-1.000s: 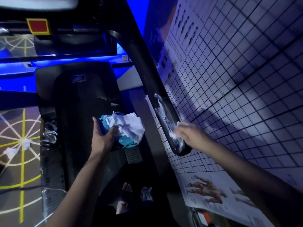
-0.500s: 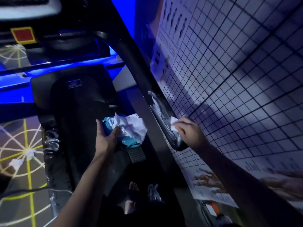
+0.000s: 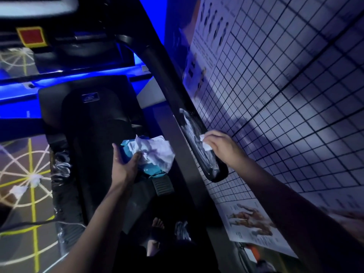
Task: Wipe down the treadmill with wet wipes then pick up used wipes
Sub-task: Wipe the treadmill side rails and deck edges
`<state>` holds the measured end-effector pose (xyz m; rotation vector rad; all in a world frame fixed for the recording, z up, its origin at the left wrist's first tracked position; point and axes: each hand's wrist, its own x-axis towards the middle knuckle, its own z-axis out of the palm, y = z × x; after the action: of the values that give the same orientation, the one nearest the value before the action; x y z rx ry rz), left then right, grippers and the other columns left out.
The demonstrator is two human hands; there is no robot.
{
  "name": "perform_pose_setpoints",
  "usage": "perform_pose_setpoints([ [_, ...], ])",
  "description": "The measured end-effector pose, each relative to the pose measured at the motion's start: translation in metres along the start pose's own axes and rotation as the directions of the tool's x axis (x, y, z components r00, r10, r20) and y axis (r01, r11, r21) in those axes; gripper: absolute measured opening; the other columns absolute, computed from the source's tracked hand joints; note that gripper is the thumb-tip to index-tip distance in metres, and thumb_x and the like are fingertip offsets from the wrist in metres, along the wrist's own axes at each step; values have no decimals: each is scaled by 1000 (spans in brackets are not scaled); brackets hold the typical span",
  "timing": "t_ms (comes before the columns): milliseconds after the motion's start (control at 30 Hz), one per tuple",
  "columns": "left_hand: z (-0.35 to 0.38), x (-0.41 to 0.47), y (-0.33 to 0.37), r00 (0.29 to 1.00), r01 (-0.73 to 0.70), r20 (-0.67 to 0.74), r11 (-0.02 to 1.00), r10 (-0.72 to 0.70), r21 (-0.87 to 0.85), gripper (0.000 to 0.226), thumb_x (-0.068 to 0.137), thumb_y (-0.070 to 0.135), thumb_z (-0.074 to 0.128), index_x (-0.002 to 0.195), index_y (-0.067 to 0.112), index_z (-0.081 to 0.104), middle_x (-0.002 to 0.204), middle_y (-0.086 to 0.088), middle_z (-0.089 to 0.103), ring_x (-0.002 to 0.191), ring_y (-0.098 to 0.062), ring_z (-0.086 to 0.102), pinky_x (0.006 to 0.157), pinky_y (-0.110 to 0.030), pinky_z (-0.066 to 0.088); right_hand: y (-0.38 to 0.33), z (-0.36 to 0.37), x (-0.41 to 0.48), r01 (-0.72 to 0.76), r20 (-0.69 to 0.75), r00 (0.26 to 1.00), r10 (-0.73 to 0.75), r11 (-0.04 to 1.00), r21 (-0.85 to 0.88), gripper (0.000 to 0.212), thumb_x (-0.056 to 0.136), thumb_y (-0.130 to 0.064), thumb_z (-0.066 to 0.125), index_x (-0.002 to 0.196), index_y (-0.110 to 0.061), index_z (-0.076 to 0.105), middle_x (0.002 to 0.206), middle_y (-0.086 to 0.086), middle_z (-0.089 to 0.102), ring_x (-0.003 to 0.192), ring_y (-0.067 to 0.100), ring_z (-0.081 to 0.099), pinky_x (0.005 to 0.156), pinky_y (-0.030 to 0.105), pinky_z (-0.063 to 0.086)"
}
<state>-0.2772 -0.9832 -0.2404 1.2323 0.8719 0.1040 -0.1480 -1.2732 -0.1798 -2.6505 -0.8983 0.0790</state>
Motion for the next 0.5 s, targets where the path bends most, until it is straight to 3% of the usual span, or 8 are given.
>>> perform_pose_setpoints([
  [200, -1, -1, 3, 1000, -1, -8, 999, 1, -41, 95, 97, 19, 72, 164, 37, 7, 151, 5, 55, 127, -23, 62, 109, -55, 49, 3, 1, -48, 91, 89, 992, -89, 996, -19, 21, 86, 5, 70, 105, -3, 74, 101, 6, 64, 93, 16, 57, 76, 33, 57],
  [267, 1, -1, 1, 1000, -5, -4, 999, 5, -48, 94, 98, 18, 71, 165, 35, 7, 150, 5, 55, 125, -21, 63, 106, -50, 52, 4, 1, -69, 193, 151, 971, -183, 980, -52, 15, 88, -2, 70, 101, -8, 72, 99, 1, 60, 94, 14, 52, 73, 32, 54],
  [333, 3, -2, 0, 1000, -8, 2, 999, 8, -49, 93, 98, 18, 70, 165, 34, 8, 148, 6, 57, 120, -19, 65, 97, -40, 57, 1, 0, -83, 281, 256, 934, -248, 954, -100, 11, 94, -10, 57, 98, -13, 68, 100, -4, 56, 96, 14, 50, 70, 32, 51],
  [400, 2, -1, -3, 1000, -6, 5, 998, 6, -54, 94, 97, 20, 72, 165, 36, 8, 146, 7, 59, 120, -22, 66, 97, -45, 57, -6, -7, -77, 240, 257, 943, -210, 967, -90, 19, 99, -19, 49, 96, -14, 66, 99, -7, 54, 95, 12, 51, 72, 32, 50],
  [500, -1, 0, -5, 1000, -16, -4, 1000, 16, -26, 96, 96, 24, 75, 164, 38, 9, 147, 5, 59, 123, -25, 65, 105, -57, 51, -13, -17, -34, 119, 175, 978, -114, 993, -14, 15, 95, -14, 61, 103, -14, 74, 103, 1, 63, 95, 13, 58, 82, 21, 49],
])
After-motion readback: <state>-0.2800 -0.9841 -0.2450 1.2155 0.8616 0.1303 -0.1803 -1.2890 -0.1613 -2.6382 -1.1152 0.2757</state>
